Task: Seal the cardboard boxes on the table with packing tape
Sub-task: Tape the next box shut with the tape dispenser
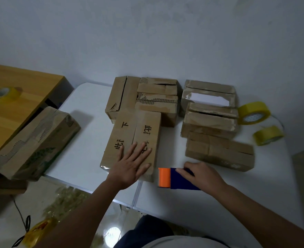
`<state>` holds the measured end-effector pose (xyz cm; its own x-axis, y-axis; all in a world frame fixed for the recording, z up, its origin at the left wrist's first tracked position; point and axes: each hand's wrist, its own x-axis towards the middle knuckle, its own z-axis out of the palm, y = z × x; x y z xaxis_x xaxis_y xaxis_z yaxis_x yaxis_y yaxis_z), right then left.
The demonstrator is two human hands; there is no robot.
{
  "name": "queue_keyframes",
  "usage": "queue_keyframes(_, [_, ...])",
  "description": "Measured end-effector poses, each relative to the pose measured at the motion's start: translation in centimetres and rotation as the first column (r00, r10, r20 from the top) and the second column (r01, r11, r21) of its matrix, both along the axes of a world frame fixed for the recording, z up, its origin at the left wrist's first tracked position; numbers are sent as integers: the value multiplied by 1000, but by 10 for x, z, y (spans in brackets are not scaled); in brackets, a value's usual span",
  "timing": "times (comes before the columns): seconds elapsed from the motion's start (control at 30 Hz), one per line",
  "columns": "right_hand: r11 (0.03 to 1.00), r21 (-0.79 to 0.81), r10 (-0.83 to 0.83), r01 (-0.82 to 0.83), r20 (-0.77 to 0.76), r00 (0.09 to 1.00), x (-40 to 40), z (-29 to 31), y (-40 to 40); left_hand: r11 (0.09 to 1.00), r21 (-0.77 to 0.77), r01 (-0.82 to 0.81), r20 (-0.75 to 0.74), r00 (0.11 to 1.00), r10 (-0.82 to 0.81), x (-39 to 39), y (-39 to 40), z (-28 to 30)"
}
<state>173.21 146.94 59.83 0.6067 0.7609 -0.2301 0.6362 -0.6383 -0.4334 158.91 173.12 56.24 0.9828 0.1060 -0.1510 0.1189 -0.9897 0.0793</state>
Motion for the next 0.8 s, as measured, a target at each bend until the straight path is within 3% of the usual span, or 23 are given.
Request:
queue_keyframes(0.3, [1000,16,-11,11,-23,1000,12,-6,-25,1000,-15,-9,16,1000,9,-2,-2,0])
queue_keyframes(0.63, [994,-43,-102,102,-10,995,33,-1,-39,970,-94,-226,-26,974,225,-2,-17,4])
queue_keyframes(0.7, [990,-82,-113,112,-13,993,30,0,-33,983,-94,-156,60,985,162,7,-19,12])
queue_keyframes(0.8, [988,-116,-114,107,-61,992,26,1,-30,990,-45,132,161,979,-123,16,-17,8])
